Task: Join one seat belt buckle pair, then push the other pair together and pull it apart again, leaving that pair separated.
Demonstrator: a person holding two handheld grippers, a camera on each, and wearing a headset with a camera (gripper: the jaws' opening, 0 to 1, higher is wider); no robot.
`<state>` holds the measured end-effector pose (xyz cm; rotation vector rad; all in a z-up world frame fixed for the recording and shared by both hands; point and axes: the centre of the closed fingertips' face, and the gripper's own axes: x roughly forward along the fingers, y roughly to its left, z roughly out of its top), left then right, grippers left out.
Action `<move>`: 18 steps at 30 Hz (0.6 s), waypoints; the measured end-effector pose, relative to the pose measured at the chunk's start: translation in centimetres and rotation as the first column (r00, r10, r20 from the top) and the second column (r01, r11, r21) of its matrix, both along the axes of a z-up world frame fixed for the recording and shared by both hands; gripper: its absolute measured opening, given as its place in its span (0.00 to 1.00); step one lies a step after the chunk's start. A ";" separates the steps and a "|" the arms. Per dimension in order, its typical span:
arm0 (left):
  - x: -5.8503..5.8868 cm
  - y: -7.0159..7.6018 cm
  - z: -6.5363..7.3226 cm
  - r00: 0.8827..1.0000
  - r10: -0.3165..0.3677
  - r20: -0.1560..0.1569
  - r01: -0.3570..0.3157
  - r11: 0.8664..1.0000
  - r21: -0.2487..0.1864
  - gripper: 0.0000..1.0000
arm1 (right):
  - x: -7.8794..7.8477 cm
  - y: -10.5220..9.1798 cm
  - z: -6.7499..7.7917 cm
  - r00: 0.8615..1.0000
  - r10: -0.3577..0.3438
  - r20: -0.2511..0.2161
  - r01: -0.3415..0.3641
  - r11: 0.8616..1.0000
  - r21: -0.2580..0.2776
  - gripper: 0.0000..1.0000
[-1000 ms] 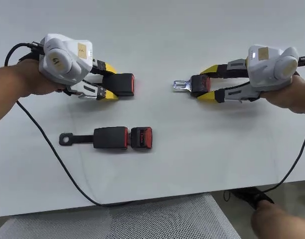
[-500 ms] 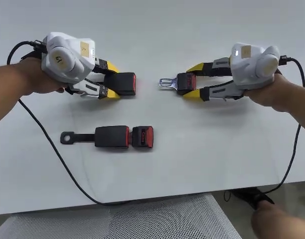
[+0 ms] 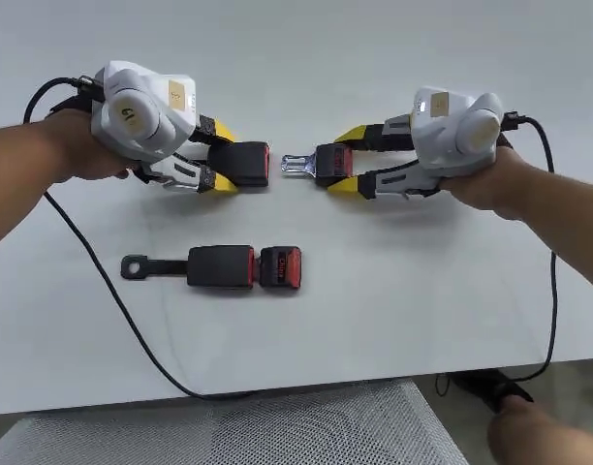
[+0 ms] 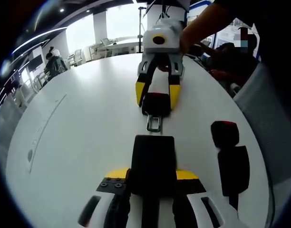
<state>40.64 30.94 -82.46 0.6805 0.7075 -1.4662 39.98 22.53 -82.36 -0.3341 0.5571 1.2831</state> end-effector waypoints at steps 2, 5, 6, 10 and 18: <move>0.0 0.0 0.0 1.000 -0.001 0.001 0.001 1.000 0.002 0.35 | -0.1 0.4 0.0 1.000 0.002 0.004 -0.002 1.000 0.000 0.35; 0.0 0.0 0.1 1.000 0.003 -0.001 -0.003 1.000 0.004 0.35 | -0.3 1.0 0.0 1.000 0.010 0.005 -0.010 1.000 -0.002 0.35; 0.0 0.0 0.1 1.000 0.005 0.000 -0.005 1.000 0.004 0.35 | -0.3 1.2 0.0 1.000 0.013 0.006 -0.013 1.000 -0.003 0.35; 0.0 0.0 0.1 1.000 0.003 0.001 -0.003 1.000 0.008 0.35 | -0.4 1.8 0.0 1.000 0.019 0.005 -0.019 1.000 -0.007 0.36; -0.1 -0.1 0.1 1.000 -0.010 0.005 0.010 1.000 0.019 0.35 | -0.5 2.2 0.3 1.000 0.026 0.000 -0.026 1.000 -0.015 0.35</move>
